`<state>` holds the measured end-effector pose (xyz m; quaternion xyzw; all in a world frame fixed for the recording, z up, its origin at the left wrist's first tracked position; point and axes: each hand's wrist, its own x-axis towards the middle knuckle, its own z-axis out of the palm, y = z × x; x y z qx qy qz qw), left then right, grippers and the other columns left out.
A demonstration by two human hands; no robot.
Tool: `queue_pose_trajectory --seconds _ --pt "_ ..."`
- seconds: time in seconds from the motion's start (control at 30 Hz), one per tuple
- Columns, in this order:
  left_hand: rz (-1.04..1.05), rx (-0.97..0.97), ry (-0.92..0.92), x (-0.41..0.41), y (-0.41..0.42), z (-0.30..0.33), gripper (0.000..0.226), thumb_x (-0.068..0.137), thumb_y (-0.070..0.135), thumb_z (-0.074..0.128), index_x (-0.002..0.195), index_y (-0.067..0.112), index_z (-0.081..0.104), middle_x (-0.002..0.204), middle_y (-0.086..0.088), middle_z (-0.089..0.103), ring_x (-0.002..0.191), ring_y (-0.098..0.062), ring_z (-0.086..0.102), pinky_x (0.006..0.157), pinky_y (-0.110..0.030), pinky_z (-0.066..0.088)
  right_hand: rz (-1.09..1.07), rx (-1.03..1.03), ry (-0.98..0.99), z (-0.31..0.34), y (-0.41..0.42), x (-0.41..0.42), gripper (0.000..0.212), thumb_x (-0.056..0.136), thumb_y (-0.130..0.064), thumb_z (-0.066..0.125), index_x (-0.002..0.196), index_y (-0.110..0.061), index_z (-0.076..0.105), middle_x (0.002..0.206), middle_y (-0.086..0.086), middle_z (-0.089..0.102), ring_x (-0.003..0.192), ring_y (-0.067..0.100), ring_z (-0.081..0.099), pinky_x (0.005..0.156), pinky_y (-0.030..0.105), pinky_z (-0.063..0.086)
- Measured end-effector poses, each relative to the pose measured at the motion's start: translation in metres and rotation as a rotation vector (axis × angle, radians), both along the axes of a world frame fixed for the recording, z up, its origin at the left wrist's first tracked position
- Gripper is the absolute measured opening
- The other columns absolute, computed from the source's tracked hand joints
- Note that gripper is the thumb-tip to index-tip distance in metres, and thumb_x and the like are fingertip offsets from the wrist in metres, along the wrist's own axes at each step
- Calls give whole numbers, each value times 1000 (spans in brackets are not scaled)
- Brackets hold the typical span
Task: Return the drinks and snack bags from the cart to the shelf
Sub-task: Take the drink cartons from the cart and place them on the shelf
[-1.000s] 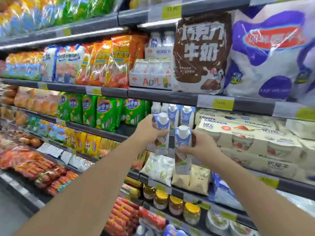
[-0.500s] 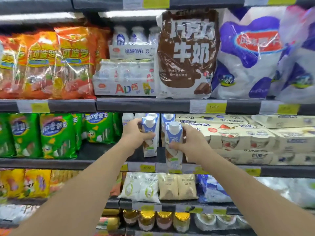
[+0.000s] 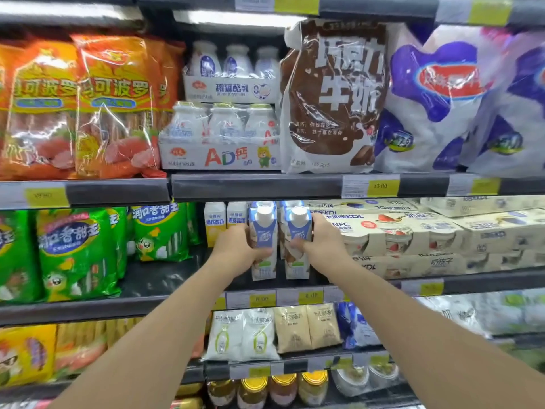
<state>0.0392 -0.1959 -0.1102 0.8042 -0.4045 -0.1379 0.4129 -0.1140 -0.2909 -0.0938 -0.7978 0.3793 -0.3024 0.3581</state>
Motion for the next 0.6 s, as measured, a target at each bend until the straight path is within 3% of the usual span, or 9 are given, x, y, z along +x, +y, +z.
queue_pose_trajectory --seconds 0.13,0.3,0.6 --pt "-22 49 -7 4 1 -14 28 73 29 86 95 20 70 92 5 74 88 -14 69 83 -37 58 -59 24 12 -10 1 5 52 80 -25 81 122 -20 51 107 -3 67 102 20 63 88 37 50" --pt "-17 27 -7 0 -1 -16 28 74 27 86 97 21 71 94 8 74 90 -11 68 84 -34 55 -102 101 25 -31 13 6 53 82 -32 79 120 -15 46 119 3 61 95 17 51 79 31 41" --pt "4 12 -36 -6 -4 -17 31 76 28 85 102 19 71 98 6 73 92 -13 67 87 -37 56 -138 74 55 -39 10 11 42 90 -32 69 118 -14 44 118 5 61 99 23 58 77 34 47"
